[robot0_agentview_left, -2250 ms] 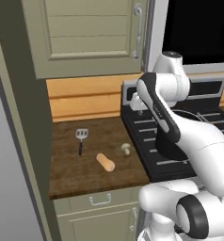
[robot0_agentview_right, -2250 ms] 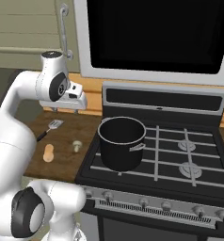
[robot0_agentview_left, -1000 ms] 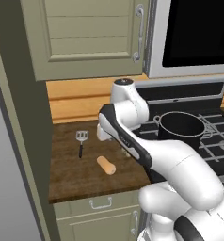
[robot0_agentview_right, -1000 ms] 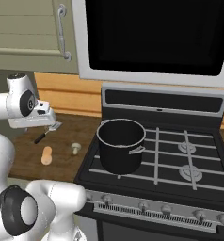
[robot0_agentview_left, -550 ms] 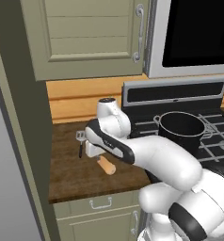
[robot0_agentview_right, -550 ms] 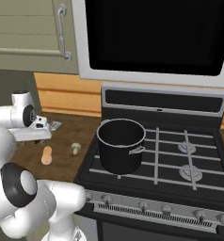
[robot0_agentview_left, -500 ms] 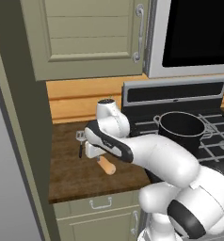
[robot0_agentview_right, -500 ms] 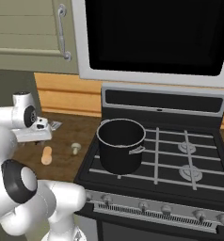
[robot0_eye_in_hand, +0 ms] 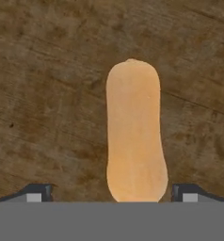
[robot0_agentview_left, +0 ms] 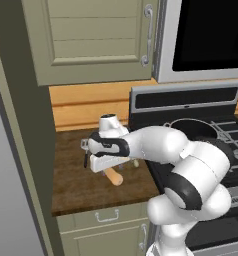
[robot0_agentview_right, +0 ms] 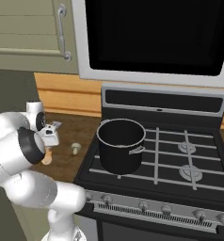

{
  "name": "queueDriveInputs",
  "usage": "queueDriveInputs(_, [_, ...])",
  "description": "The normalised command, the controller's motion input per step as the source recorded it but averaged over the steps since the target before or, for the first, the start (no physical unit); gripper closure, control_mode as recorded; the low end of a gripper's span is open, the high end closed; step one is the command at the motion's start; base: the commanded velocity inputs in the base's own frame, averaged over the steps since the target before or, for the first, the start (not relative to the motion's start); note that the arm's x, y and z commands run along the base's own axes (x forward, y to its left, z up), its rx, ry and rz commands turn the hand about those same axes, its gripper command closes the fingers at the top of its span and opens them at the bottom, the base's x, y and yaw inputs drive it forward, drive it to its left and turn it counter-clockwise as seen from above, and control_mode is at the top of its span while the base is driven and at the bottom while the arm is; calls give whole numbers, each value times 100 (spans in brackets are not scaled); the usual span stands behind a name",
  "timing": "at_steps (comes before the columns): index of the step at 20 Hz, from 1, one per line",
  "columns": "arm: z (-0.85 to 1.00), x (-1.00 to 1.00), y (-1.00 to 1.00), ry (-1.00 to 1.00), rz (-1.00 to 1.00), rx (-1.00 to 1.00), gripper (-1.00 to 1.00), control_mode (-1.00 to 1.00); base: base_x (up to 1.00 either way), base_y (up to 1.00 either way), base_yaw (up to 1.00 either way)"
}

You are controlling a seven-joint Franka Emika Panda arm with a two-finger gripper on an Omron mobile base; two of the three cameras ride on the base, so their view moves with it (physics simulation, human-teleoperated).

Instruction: Put the mushroom and squash in the pot. Retrieve the spatula and lightly stir the vegetables in the pot.

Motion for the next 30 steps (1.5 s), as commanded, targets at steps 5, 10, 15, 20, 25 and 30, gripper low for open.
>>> queueDriveInputs(5, [-36,30,0,3,0,-6,-100,-100,0,0,0])
queueDriveInputs(10, [-36,15,0,1,0,-6,-100,-100,0,0,0])
queueDriveInputs(15, [-40,5,0,2,0,-5,-100,-100,0,0,0])
queueDriveInputs(20, [-10,-10,-9,0,0,-1,100,-100,0,0,0])
queueDriveInputs(25, [35,-63,-38,-7,-1,0,100,-100,0,0,0])
queueDriveInputs(30, [92,-99,-76,-24,-1,3,100,-100,0,0,0])
